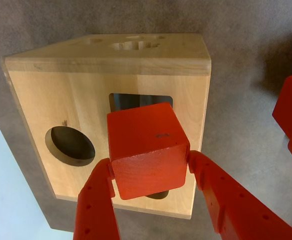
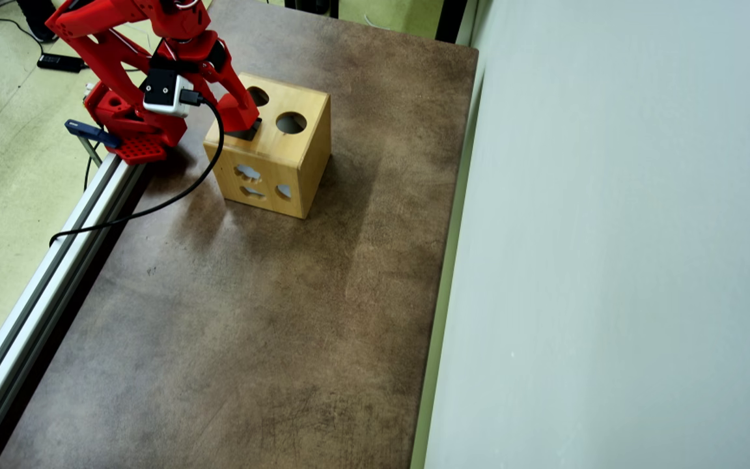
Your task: Pick and place the red cube on the square hole
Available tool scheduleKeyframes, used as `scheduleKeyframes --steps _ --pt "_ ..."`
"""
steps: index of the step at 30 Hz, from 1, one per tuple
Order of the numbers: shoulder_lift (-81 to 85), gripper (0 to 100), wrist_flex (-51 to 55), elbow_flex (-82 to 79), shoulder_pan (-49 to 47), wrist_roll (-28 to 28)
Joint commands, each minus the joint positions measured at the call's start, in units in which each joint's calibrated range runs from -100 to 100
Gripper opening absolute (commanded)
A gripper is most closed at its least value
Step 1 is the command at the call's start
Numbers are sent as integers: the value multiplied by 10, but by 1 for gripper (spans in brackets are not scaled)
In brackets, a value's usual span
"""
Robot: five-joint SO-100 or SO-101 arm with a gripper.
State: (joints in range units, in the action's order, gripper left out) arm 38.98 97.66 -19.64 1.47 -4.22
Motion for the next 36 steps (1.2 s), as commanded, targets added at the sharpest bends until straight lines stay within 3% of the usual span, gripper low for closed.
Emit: scheduleKeyframes --steps 1,4,10,13,36 --pt "49 8 5 1 2 1" --pt "59 14 5 1 2 1" --pt "60 37 5 1 2 1" --pt "60 43 5 1 2 1" --pt "14 44 3 -2 -7 -4"
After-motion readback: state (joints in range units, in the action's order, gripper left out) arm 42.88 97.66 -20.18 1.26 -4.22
